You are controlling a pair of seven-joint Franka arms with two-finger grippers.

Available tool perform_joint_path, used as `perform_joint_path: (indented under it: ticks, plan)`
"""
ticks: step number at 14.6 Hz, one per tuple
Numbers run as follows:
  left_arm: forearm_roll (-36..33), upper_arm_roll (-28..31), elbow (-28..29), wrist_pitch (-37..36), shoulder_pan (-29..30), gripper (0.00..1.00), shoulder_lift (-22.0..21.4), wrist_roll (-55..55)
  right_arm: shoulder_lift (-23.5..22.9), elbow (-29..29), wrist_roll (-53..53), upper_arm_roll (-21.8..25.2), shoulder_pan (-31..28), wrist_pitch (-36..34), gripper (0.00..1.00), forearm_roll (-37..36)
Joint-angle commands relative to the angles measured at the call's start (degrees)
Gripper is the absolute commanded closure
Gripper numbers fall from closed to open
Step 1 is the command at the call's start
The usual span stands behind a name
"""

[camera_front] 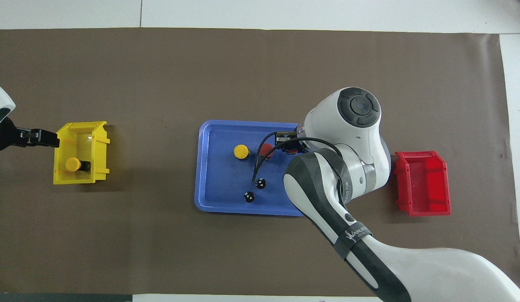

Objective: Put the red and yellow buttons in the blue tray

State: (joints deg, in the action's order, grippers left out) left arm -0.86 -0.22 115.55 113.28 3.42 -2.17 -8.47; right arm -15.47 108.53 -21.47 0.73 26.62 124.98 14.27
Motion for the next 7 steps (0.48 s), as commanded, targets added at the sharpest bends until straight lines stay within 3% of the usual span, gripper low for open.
perform_joint_path:
  ticks: [1, 2, 3, 4, 6, 7]
  plan:
    - [-0.1, 0.0, 5.7, 5.5, -0.6, 0.38, -0.7, 2.6, -0.6, 1.4, -0.3, -0.1, -0.1, 0.9, 0.74, 1.0]
    - [-0.1, 0.0, 7.2, 6.6, -0.6, 0.38, -0.7, 2.6, -0.8, 1.4, -0.3, -0.1, -0.1, 0.8, 0.71, 1.0]
    - [-0.1, 0.0, 8.3, 8.3, -0.6, 0.38, -0.6, 2.7, -0.8, 1.4, -0.2, -0.2, -0.1, 0.6, 0.56, 1.0]
    - [-0.1, 0.0, 9.5, 9.6, -0.6, 0.38, -0.6, 2.8, -0.8, 1.3, -0.3, -0.1, -0.1, 0.7, 0.35, 1.0]
    - [-0.1, 0.0, 11.8, 11.7, -0.3, 0.38, -0.5, 2.9, -0.8, 0.6, -0.2, -0.1, -0.1, 0.0, 0.27, 0.4]
    - [-0.1, 0.0, 12.7, 13.2, -0.2, 0.38, -0.3, 2.8, -0.5, 0.1, -0.2, -0.1, -0.1, -0.2, 0.18, 0.1]
